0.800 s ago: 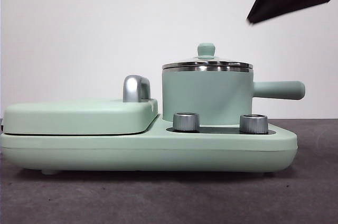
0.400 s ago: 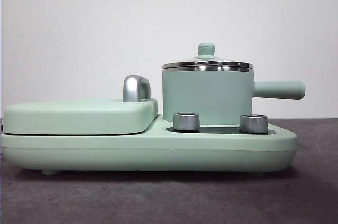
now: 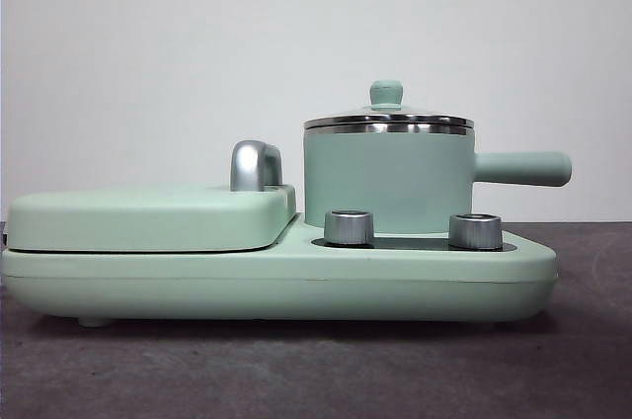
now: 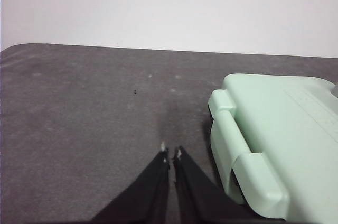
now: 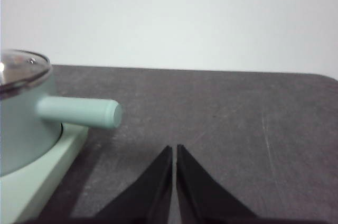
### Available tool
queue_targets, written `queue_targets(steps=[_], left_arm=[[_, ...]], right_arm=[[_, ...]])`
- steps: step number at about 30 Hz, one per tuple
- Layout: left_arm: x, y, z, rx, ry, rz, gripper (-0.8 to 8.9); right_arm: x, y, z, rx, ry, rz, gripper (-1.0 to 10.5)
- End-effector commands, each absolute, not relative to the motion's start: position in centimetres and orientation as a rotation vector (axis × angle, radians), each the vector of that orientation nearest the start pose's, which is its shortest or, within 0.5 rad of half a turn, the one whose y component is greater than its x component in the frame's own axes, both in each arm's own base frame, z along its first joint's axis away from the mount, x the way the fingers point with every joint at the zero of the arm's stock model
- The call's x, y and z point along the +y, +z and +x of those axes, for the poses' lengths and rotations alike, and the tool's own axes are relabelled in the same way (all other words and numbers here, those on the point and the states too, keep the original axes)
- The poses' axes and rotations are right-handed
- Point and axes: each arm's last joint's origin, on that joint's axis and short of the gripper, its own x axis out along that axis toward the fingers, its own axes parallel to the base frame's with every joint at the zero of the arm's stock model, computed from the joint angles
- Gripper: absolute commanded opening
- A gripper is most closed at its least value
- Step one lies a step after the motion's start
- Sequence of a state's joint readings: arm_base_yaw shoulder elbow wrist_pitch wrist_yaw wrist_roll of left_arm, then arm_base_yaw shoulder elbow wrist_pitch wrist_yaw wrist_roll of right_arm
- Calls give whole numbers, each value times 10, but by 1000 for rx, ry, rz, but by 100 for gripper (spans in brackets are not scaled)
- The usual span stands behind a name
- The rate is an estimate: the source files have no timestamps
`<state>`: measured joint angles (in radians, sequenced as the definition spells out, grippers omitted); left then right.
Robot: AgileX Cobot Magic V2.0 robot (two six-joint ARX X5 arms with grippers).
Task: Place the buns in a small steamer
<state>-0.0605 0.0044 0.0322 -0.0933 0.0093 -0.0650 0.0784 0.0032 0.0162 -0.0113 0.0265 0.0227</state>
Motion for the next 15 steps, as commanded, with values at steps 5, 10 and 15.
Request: queue_targets(steps=[5, 10, 15], left_arm=[[-6, 160, 97, 75, -66, -64, 27], [-6, 160, 97, 75, -66, -64, 27], [-6, 160, 97, 75, -66, -64, 27]], right_arm=[[7, 168, 97, -12, 51, 26, 11], [7, 169, 97, -26, 51, 27, 11], [7, 169, 97, -26, 51, 27, 11]])
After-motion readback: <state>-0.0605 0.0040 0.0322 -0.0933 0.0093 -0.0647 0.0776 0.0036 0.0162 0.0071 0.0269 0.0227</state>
